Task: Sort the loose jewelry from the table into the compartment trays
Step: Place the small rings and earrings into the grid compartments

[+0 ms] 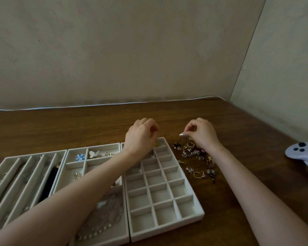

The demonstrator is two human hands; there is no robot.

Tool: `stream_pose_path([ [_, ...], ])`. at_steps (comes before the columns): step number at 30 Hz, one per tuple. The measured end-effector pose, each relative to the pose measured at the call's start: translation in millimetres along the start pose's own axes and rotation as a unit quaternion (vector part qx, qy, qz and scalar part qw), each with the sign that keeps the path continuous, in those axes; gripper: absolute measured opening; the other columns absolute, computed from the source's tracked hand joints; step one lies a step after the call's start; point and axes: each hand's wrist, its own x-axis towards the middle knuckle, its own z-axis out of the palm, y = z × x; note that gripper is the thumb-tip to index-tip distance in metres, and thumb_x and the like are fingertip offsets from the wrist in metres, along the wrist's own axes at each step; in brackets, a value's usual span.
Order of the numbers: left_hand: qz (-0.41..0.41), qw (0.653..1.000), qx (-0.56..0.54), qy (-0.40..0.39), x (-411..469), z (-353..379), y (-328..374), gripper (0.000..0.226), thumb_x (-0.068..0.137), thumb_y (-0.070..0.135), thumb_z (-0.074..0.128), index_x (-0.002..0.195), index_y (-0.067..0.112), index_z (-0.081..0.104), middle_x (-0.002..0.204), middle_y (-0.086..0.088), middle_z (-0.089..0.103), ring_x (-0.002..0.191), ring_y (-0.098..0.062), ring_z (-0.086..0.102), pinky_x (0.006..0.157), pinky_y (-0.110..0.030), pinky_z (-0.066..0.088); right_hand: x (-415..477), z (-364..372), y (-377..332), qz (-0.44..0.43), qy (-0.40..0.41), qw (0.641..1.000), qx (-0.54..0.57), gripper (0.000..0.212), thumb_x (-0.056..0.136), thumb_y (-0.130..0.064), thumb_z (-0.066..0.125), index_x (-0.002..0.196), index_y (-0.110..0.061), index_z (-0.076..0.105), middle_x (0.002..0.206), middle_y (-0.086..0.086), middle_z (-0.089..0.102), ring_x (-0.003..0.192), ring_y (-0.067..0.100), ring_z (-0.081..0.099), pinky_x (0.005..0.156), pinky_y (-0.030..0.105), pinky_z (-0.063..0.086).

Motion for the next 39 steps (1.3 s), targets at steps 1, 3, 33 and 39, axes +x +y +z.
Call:
stream_pose_path([
  [1, -0.003, 1.0, -0.027, -0.001, 1, -1, 1, 0.009, 0.091, 0.021, 0.056, 0.098, 0.018, 0.061, 0.095, 0.006, 0.059, 0.088, -0.01, 0.051, 0.072, -0.024, 0.044, -2, -3, -5, 0.002, -0.01, 0.998, 0.067, 0.009, 0.08, -0.019, 0.073, 0.079, -0.018, 0.064, 0.09, -0.005, 0.061, 0.086, 0.008, 0.055, 0.075, 0.019, 0.039],
  [3, -0.012, 0.997, -0.077, -0.027, 2, -1, 3, 0.01, 0.088, 0.027, 0.061, 0.097, 0.022, 0.06, 0.09, 0.011, 0.058, 0.085, -0.007, 0.052, 0.072, -0.021, 0.045, -8, -8, -16, -0.006, -0.061, 0.979, 0.195, 0.007, 0.079, -0.015, 0.073, 0.079, -0.016, 0.066, 0.082, -0.004, 0.066, 0.077, 0.005, 0.061, 0.069, 0.016, 0.044],
  [33, 0.013, 0.991, 0.105, -0.076, 0, 6, 2, 0.02, 0.089, 0.034, 0.059, 0.105, 0.023, 0.063, 0.115, 0.003, 0.051, 0.109, -0.015, 0.041, 0.09, -0.027, 0.035, -7, -30, 6, 0.041, -0.198, 0.979, -0.029, 0.007, 0.08, -0.014, 0.071, 0.084, -0.02, 0.069, 0.091, -0.01, 0.062, 0.09, 0.004, 0.056, 0.088, 0.031, 0.047],
  [39, 0.049, 0.997, 0.051, -0.001, 1, 6, 4, 0.014, 0.089, 0.025, 0.06, 0.101, 0.017, 0.059, 0.103, 0.002, 0.057, 0.096, -0.016, 0.048, 0.079, -0.026, 0.04, -7, -34, 3, 0.015, -0.145, 0.989, 0.023, 0.004, 0.085, -0.017, 0.066, 0.087, -0.019, 0.069, 0.095, -0.01, 0.062, 0.099, 0.006, 0.054, 0.095, 0.034, 0.042],
])
